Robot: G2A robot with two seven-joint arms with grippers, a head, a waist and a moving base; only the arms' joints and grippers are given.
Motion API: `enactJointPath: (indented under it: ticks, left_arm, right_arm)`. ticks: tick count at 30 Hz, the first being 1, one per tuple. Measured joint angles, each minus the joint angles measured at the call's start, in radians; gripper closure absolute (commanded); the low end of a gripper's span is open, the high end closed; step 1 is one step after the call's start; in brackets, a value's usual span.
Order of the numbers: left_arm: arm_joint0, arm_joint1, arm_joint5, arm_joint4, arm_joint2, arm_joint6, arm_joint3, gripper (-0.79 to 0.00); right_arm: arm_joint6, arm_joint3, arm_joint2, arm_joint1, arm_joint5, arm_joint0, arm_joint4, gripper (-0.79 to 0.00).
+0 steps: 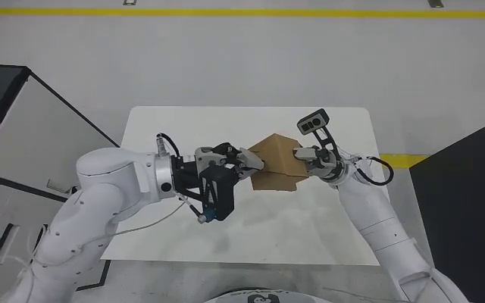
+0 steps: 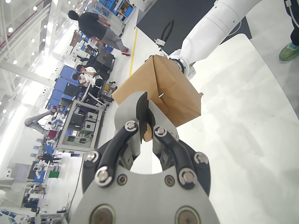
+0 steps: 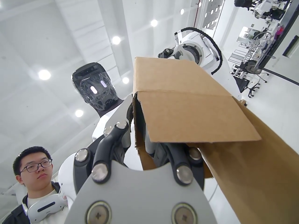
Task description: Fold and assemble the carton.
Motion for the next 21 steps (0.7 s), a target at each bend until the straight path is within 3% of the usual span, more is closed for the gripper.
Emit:
enactJointPath:
  ticks: [21]
  left_arm:
    - [-0.010, -0.001, -0.004, 0.003, 0.028, -0.005, -0.002, 0.000]
  right_arm:
    - [0.000, -0.019, -0.014, 0.013, -0.004, -0.001, 0.005, 0.000]
